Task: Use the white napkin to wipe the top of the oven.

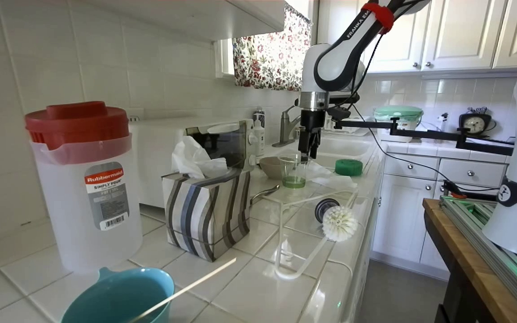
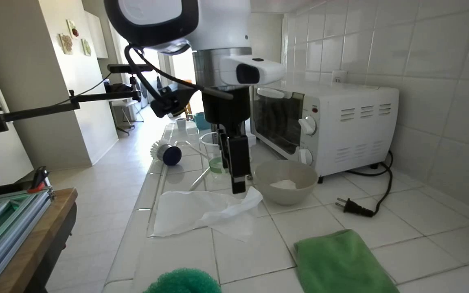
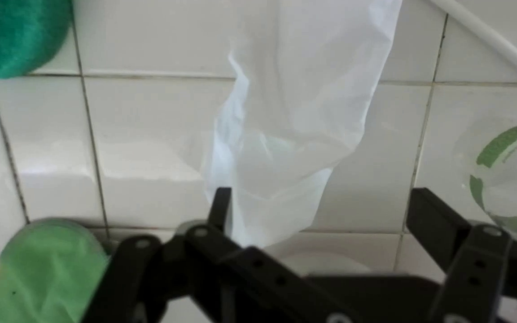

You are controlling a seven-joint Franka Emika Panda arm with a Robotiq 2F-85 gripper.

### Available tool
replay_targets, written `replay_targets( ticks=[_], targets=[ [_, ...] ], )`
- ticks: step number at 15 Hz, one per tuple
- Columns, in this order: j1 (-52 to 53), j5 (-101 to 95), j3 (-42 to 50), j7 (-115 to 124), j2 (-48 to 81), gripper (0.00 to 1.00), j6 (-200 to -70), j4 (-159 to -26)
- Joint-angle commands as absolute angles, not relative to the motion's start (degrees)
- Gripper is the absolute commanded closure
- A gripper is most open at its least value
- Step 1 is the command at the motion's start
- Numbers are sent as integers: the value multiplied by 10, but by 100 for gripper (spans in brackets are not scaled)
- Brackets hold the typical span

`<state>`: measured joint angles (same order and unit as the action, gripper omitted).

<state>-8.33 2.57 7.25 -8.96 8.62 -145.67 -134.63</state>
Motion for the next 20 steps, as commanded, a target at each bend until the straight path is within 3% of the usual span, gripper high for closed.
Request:
replay_targets(
  ticks=[1,20],
  targets=[
    [-89,30,68,-112,95,0,-1459,-1344],
    [-68,-55,76,-50,147,0,-1391,-1328]
  ],
)
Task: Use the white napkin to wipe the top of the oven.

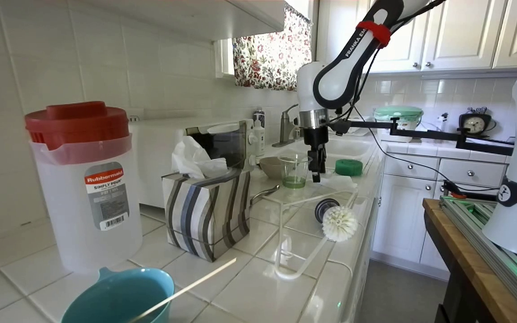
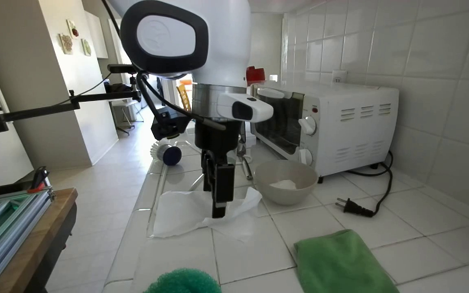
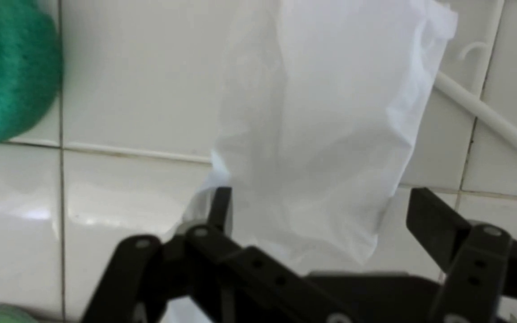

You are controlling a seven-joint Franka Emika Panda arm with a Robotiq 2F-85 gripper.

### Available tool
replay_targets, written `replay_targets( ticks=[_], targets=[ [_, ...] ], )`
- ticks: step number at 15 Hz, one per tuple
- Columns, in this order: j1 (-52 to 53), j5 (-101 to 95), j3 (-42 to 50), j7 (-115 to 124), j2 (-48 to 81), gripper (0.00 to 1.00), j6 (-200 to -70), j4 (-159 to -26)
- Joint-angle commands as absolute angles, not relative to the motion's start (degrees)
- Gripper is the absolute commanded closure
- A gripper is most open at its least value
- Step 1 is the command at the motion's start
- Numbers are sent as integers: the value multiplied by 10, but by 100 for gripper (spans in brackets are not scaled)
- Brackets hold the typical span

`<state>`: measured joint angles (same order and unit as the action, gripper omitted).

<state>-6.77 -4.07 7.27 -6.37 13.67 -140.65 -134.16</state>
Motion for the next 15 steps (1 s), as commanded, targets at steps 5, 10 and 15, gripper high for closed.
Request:
replay_targets(
  ticks=[5,10,15],
  targets=[
    [-67,-57,79,-48,151,42,-1389,-1326],
    [-65,-62,79,-45,147,82,-1379,-1322],
    [-63,-66,77,-46,145,100,-1367,-1315]
  ],
)
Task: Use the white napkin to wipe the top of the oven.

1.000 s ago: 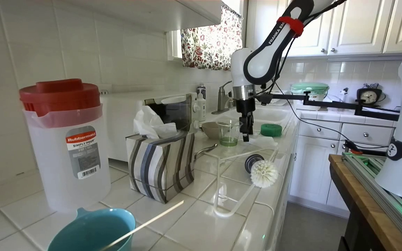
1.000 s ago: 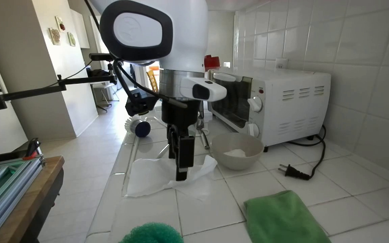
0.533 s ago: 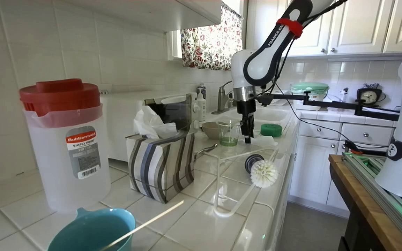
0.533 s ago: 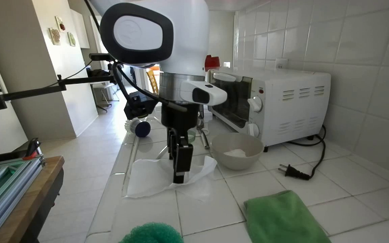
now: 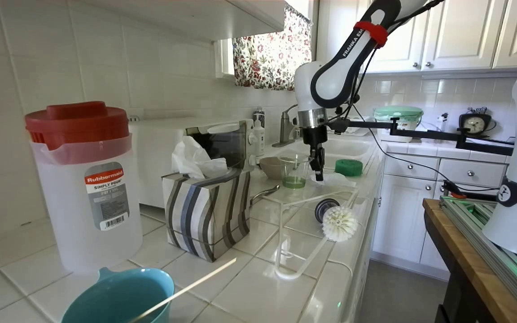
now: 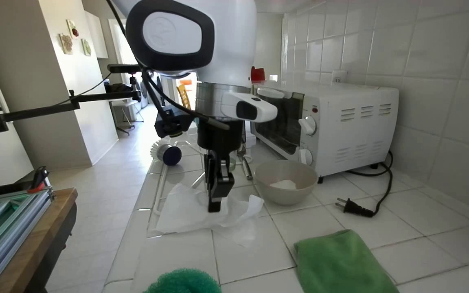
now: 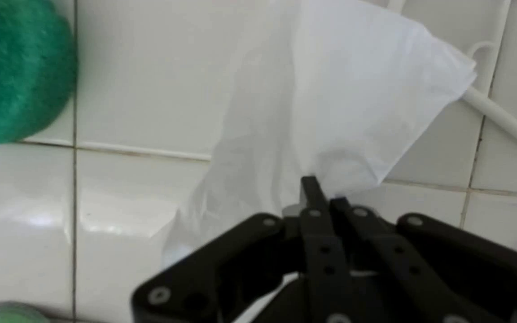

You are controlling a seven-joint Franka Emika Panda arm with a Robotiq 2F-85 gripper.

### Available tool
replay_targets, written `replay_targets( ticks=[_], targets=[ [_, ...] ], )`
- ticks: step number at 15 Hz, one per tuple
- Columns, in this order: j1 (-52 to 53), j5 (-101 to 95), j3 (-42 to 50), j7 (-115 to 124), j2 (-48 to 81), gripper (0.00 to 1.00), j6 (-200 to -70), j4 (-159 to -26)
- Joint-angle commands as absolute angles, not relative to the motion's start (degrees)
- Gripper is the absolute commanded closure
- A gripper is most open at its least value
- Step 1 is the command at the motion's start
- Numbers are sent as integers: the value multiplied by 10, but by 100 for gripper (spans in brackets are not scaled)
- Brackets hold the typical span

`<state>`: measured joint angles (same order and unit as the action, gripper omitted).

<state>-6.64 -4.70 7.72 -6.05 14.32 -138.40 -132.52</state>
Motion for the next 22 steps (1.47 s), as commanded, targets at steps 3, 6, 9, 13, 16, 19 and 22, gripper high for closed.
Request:
replay_targets(
  ticks=[3,6,9,13,16,19,22],
  targets=[
    [-58,-73,77,-44,138,100,-1360,-1316],
    [-47,-97,73,-51,99,100,-1334,-1331],
    [-21,-177,62,-26,33,100,-1284,-1352],
    [-4,-227,26,-19,-45,100,-1228,-1366],
    [-8,-258,13,3,-86,100,-1243,-1369],
    [-29,-286,21,36,-105,100,-1288,-1353],
    [-55,-315,29,52,-105,100,-1364,-1333]
  ],
)
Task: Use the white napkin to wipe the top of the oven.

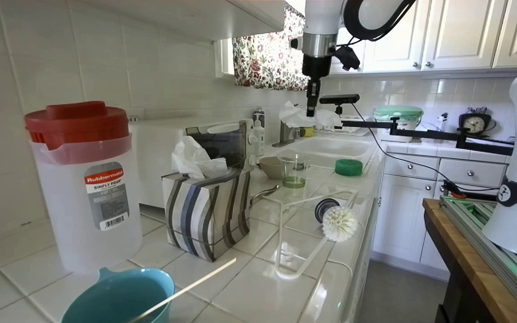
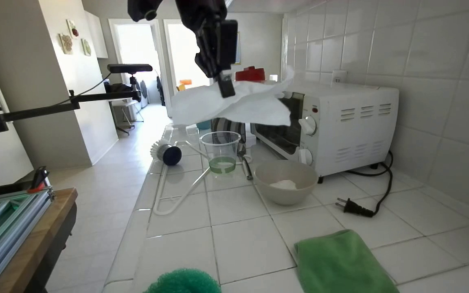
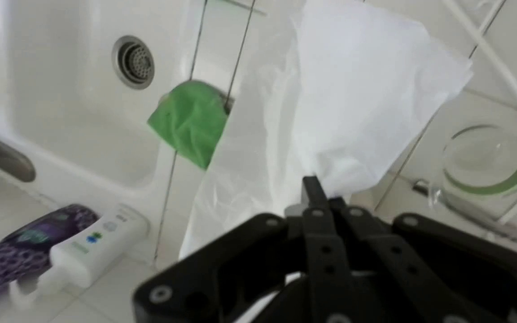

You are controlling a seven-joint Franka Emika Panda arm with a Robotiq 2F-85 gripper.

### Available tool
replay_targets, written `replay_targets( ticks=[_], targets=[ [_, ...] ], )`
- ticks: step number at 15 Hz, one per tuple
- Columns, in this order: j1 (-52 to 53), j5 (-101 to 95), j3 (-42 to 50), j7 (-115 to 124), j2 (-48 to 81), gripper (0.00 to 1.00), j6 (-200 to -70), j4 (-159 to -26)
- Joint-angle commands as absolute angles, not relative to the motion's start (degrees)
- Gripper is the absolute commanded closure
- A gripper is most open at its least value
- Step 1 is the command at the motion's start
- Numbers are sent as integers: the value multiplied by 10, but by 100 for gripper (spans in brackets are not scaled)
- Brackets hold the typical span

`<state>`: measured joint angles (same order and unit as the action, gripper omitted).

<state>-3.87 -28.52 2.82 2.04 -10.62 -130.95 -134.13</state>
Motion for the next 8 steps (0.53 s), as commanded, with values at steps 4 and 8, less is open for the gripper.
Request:
replay_targets(
  ticks=[4,8],
  targets=[
    [-78,-333,35,55,-71,100,-1476,-1303],
    [-80,-322,37,43,-28,100,-1550,-1266]
  ],
)
